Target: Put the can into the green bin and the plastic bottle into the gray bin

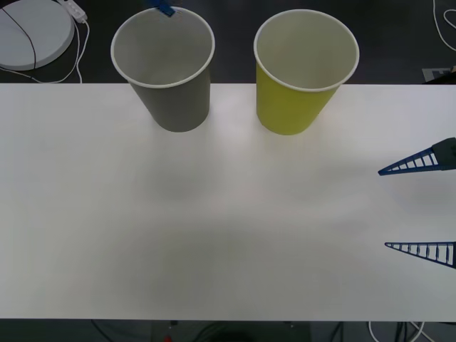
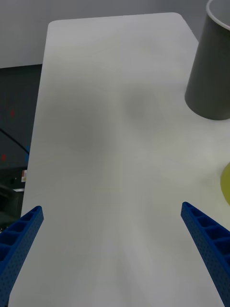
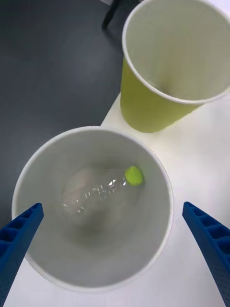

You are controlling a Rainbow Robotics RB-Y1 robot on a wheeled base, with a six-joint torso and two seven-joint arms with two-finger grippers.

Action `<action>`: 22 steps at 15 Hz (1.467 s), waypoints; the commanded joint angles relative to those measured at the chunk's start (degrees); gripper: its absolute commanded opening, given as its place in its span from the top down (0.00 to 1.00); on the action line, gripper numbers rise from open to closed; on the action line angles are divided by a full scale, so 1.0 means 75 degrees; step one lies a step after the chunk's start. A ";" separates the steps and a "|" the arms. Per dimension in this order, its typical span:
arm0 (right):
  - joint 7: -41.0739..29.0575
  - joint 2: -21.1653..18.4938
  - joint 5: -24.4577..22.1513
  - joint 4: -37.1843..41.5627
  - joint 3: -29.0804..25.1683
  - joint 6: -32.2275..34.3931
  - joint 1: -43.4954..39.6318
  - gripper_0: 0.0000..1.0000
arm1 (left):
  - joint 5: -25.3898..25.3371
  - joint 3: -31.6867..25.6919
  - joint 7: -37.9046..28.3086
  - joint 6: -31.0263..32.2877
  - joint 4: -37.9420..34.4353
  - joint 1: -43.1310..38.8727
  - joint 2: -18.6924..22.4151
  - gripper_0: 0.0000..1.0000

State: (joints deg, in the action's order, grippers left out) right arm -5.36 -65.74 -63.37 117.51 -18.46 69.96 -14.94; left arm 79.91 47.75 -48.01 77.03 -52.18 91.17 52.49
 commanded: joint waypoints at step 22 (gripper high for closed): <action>0.0000 0.0000 0.0000 0.0000 0.0000 0.0000 0.0000 0.00 | -0.4737 -0.0086 0.5604 -0.0263 -0.2488 -0.4257 0.3326 0.00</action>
State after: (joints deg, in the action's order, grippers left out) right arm -5.36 -65.74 -63.37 117.51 -18.46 69.96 -14.94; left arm 45.58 47.12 -7.99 75.35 -70.63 60.48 77.32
